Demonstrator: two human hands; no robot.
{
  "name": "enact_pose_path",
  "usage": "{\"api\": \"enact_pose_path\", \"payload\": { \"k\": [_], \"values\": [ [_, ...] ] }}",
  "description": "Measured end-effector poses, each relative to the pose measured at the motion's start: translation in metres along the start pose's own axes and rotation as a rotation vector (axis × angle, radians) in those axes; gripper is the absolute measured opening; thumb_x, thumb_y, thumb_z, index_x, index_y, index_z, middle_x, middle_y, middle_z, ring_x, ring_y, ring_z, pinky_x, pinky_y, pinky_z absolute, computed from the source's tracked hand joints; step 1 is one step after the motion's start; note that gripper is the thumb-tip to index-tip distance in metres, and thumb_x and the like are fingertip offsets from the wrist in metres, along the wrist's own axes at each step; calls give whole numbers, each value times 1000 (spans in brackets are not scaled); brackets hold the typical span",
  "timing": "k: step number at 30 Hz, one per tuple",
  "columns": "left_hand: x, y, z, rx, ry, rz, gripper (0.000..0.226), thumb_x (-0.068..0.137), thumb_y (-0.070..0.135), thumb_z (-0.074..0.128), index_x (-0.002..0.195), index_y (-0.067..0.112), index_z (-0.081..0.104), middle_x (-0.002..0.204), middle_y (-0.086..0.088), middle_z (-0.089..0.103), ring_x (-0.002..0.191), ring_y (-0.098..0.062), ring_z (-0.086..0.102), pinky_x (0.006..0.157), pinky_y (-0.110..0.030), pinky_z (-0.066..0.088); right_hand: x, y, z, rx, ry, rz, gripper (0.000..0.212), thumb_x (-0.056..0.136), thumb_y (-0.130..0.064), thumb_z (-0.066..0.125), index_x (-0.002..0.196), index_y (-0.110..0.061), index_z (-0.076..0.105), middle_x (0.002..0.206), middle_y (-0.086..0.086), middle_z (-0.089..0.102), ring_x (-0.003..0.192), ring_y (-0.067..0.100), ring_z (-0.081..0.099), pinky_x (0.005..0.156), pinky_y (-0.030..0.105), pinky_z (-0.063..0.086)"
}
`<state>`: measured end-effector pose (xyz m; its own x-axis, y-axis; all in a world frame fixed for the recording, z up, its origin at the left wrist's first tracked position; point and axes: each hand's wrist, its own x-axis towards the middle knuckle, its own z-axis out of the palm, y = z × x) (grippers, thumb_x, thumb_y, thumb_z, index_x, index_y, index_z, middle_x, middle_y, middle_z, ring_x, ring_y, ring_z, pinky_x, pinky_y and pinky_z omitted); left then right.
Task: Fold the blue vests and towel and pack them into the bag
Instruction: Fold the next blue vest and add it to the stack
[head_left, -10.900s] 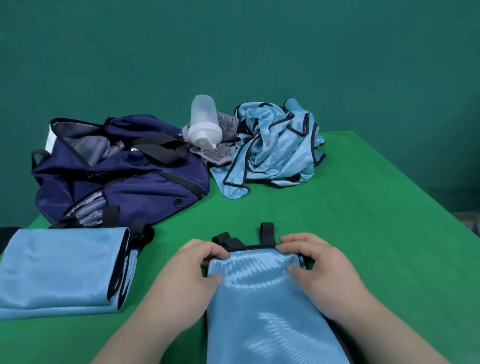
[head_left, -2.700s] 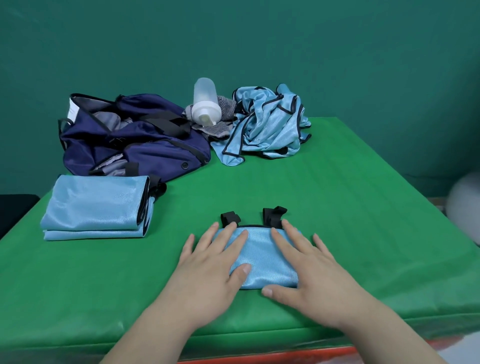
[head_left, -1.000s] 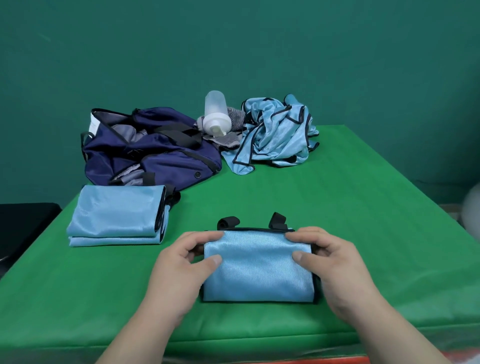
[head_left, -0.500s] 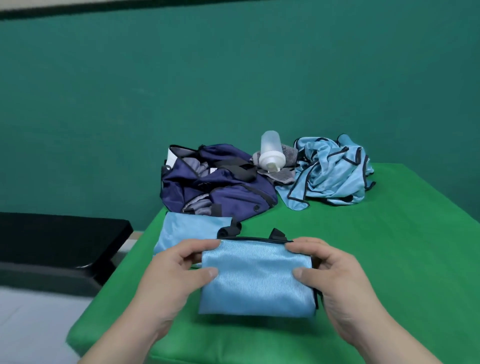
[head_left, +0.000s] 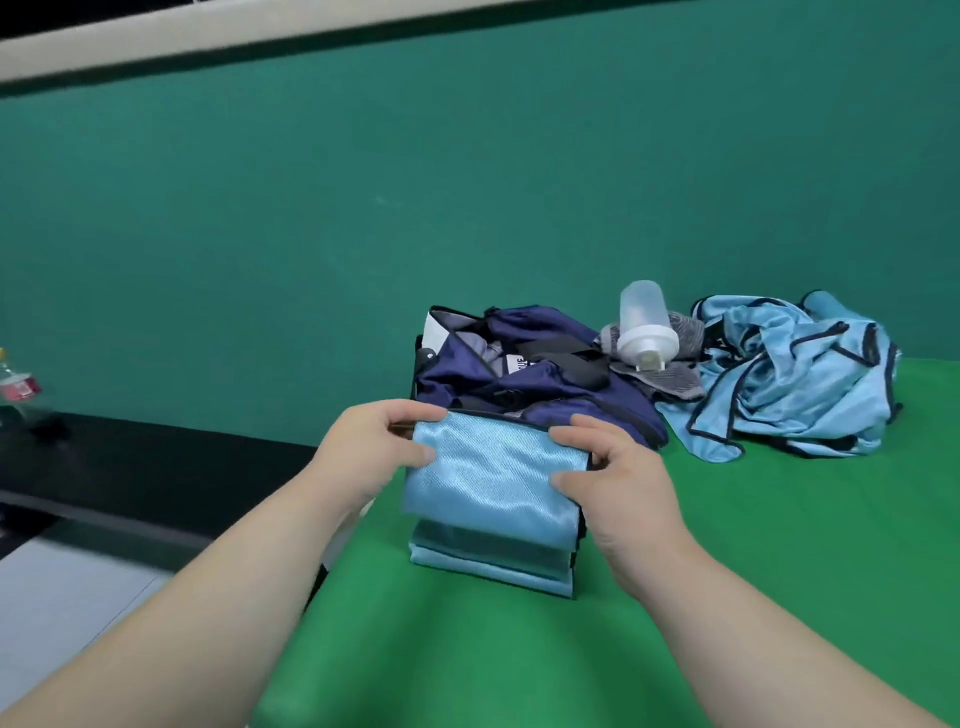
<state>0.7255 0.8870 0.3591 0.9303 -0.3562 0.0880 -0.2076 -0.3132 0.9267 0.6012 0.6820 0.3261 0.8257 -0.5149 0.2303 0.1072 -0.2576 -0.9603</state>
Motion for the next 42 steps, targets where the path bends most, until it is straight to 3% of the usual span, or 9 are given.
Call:
{"api": "enact_pose_path", "payload": {
  "k": [2,11,14,16,19,23,25,29,42],
  "values": [
    [16,-8,5,45,-12,-29,42,70,-2,78,88,35,79,73,0,63,60,-14,51,58,-26,44,10,9,8,-81,14,15,44,79,6,68,108,-26,73,134,-16,54,72,-24,53,61,-2,38],
    [28,-36,24,102,23,-51,43,74,1,76,94,39,75,64,10,56,63,-15,45,62,-25,38,17,43,14,-301,2,-34,45,81,3,63,111,-28,71,135,-20,49,73,-3,56,62,5,38],
    [29,-39,29,174,0,-60,43,74,1,75,100,36,76,70,3,60,62,-18,47,61,-26,39,23,50,13,-379,-42,-25,45,82,3,61,113,-27,72,140,-15,46,107,6,54,75,-2,34],
    [27,-43,33,304,-56,-73,42,76,4,73,105,36,74,82,2,68,61,-19,53,58,-26,43,18,58,13,-451,-96,-6,43,84,-4,63,116,-31,70,147,-10,41,127,11,42,99,9,33],
    [27,-46,32,476,-79,-30,41,81,17,73,103,50,65,122,11,56,91,-17,65,76,-27,50,15,63,10,-474,-98,19,37,88,-17,66,116,-41,68,154,-7,33,139,13,25,115,29,20],
    [23,-43,28,588,-105,-1,44,84,22,71,109,57,59,146,11,41,131,-13,40,93,-24,40,13,61,4,-379,-172,65,37,92,-22,67,121,-45,63,161,-3,21,148,15,17,120,34,17],
    [15,-39,30,586,-61,37,46,86,16,67,119,48,61,153,10,32,141,-15,24,90,-15,34,11,59,3,-359,-201,36,40,94,-28,67,129,-45,58,162,-6,18,149,12,16,120,33,17],
    [-13,-23,44,471,28,159,43,89,17,67,122,42,61,159,11,20,144,-2,7,114,-29,20,4,56,-6,-246,-136,-45,36,97,-31,62,128,-49,57,157,-16,27,145,1,21,121,32,21],
    [-66,6,161,465,-93,511,35,89,27,62,122,40,59,162,13,11,146,0,-21,119,-25,-3,0,68,-105,-382,-71,-20,35,89,-8,69,110,-36,67,134,-9,50,124,4,49,106,18,35]
  ]
}}
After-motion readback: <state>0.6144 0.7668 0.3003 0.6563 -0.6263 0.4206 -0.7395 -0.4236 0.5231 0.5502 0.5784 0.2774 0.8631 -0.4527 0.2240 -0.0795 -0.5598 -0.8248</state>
